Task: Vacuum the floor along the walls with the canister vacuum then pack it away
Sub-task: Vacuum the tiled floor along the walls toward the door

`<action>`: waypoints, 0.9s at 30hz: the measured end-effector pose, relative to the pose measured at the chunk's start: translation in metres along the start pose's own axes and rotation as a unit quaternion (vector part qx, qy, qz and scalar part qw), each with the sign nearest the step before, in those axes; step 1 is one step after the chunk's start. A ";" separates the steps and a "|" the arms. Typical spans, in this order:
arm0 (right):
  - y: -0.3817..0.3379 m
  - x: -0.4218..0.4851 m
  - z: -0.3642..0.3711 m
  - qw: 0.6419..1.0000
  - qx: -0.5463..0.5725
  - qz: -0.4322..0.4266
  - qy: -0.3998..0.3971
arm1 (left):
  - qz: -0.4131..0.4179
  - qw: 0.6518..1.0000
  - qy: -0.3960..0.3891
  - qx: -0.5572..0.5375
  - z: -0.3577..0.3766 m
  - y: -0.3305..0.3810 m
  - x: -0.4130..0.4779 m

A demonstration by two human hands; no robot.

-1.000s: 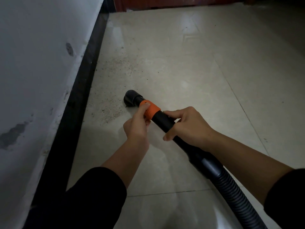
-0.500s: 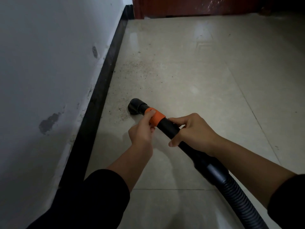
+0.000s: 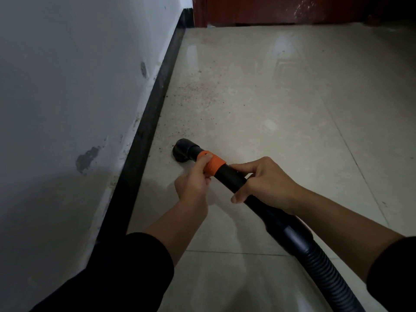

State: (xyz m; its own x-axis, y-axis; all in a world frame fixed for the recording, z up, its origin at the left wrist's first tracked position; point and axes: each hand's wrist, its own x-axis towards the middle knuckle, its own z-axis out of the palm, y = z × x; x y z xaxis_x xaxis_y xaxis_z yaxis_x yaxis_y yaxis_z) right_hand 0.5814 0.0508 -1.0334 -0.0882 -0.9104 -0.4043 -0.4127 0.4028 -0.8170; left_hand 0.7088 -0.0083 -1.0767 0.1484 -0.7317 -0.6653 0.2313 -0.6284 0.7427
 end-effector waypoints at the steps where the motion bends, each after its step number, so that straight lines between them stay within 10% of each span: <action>1: -0.001 0.000 0.001 1.000 0.002 -0.002 -0.003 | 0.002 1.000 0.001 -0.001 -0.002 0.001 0.000; 27: -0.010 0.015 0.037 0.998 0.022 -0.029 -0.056 | 0.053 0.995 0.078 -0.011 -0.039 0.006 0.005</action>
State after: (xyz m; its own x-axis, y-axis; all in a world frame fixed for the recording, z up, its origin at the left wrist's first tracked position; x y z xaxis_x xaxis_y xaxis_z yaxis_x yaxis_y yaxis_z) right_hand 0.6175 0.0366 -1.0464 0.0375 -0.9173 -0.3963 -0.3731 0.3551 -0.8571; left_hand 0.7481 -0.0058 -1.0785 0.3201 -0.7422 -0.5888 0.2280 -0.5429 0.8083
